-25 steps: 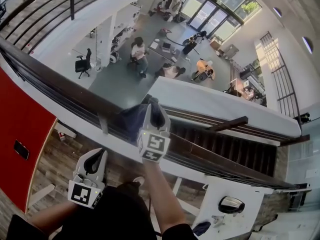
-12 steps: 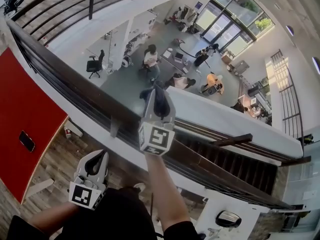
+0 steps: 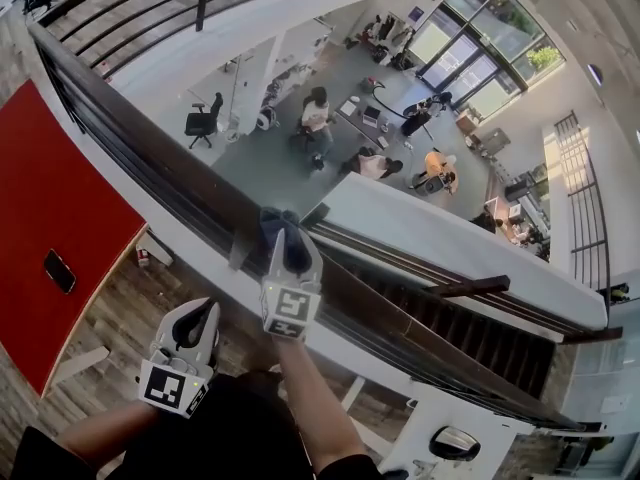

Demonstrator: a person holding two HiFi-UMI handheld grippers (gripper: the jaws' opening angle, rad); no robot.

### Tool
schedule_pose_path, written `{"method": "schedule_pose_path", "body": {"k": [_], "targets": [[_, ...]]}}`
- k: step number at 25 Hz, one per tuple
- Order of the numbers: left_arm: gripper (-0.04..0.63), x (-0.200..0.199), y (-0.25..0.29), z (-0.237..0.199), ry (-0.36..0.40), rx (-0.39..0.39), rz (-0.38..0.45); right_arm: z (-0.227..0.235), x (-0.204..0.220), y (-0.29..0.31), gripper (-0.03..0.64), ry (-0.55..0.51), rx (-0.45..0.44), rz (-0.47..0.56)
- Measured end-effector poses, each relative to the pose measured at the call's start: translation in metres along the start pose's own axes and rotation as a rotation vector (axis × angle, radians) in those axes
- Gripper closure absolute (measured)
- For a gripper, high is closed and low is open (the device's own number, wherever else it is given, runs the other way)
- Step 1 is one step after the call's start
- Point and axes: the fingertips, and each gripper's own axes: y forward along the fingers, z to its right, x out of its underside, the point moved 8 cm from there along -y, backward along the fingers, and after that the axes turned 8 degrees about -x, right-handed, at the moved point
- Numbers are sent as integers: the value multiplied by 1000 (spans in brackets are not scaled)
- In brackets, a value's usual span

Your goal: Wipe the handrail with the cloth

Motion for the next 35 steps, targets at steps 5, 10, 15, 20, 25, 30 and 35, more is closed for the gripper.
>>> {"method": "schedule_pose_path", "body": {"k": [5, 10, 15, 20, 25, 30, 35], "targets": [[597, -1, 2, 10, 6, 40, -1, 1, 3, -4, 549, 11, 32, -47], [597, -2, 4, 10, 16, 66, -11, 7, 10, -13, 549, 19, 81, -72], [597, 1, 4, 16, 27, 97, -19, 16, 18, -25, 549, 36, 122, -87], [597, 2, 5, 29, 35, 133, -29, 35, 22, -44, 549, 51, 172, -94], [597, 10, 8, 39, 40, 175, -48, 50, 32, -60, 548, 55, 212, -101], [597, 7, 7, 54, 76, 222, -42, 59, 32, -77, 549, 41, 244, -110], [597, 6, 4, 64, 81, 244, -49, 66, 34, -89, 548, 40, 264, -113]]}}
